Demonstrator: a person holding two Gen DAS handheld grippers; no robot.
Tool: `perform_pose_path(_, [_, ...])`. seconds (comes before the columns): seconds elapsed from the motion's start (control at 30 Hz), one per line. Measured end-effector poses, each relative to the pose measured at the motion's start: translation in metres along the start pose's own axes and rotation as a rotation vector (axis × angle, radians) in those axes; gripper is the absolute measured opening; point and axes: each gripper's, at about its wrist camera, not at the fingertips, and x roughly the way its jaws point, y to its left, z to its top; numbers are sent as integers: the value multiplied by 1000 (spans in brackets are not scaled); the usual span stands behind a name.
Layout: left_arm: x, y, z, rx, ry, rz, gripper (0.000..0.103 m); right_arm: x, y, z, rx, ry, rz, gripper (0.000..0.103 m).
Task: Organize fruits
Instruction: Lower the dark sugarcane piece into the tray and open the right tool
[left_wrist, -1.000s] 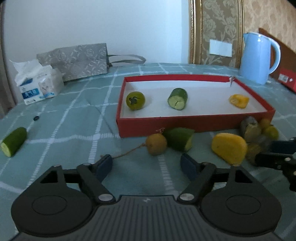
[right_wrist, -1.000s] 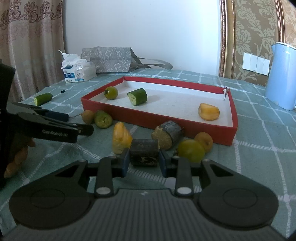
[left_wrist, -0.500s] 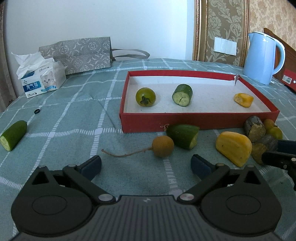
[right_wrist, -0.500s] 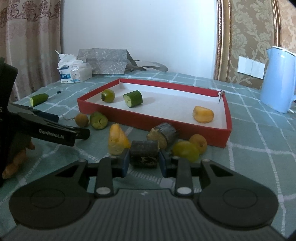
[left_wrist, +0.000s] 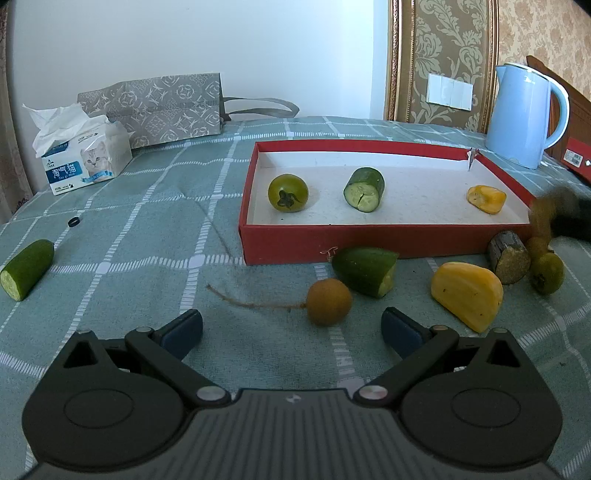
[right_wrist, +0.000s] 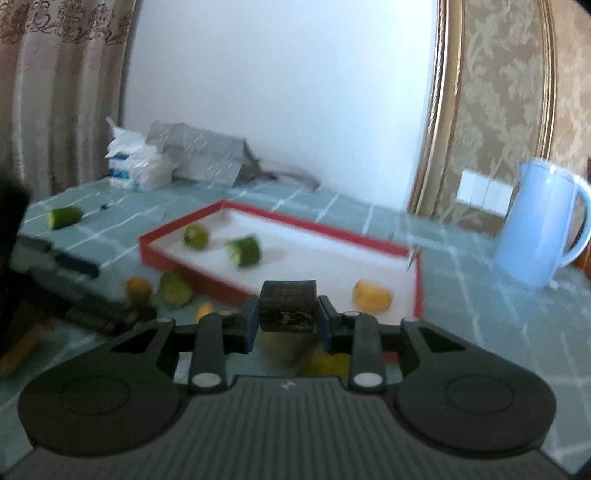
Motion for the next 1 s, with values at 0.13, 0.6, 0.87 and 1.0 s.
perform_pose_path(0.13, [0,0,0,0,0,0,103,26,-15,23,-3,-16,-58,31])
perform_pose_path(0.6, [0,0,0,0,0,0,103,140,-51,28,118,144,-96,47])
perform_pose_path(0.87, [0,0,0,0,0,0,103,87,-58,37,163,-5,-133,89])
perform_pose_path(1.0, [0,0,0,0,0,0,103,40,-65,25,264,-103,-98,103])
